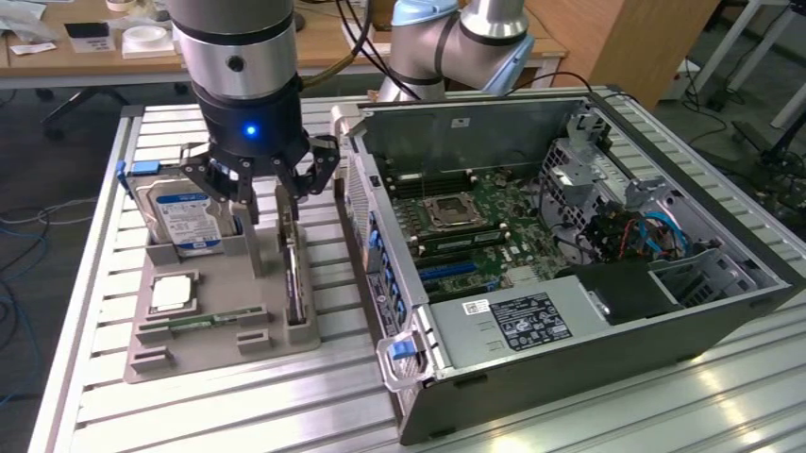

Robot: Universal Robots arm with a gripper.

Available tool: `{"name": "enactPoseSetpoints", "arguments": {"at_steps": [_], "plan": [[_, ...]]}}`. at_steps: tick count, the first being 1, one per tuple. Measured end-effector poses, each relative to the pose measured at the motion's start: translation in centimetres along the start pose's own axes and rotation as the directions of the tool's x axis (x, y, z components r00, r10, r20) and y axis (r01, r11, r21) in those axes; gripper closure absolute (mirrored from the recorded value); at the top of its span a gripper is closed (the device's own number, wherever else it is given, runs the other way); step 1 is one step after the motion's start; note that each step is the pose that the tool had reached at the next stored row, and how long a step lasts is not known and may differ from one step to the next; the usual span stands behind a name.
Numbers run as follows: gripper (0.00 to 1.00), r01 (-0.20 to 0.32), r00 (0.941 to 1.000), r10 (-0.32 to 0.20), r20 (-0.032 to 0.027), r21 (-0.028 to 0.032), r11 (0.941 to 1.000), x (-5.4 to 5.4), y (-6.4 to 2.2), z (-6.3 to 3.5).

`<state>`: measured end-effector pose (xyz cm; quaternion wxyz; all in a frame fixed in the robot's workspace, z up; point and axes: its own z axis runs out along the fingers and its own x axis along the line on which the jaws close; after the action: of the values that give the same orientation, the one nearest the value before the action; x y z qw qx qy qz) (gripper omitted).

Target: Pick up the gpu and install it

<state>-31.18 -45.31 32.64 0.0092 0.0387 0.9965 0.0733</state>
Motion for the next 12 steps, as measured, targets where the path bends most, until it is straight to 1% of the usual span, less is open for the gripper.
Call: {"name": "enactPoseSetpoints", "arguments": {"at_steps": [5,12], "plan": [[0.53,0.0,1.0,0.0,0.0,0.0,1.0,0.01,-0.07,0.48],[0.53,0.0,1.0,0.0,0.0,0.0,1.0,0.01,-0.13,0.86]]}}
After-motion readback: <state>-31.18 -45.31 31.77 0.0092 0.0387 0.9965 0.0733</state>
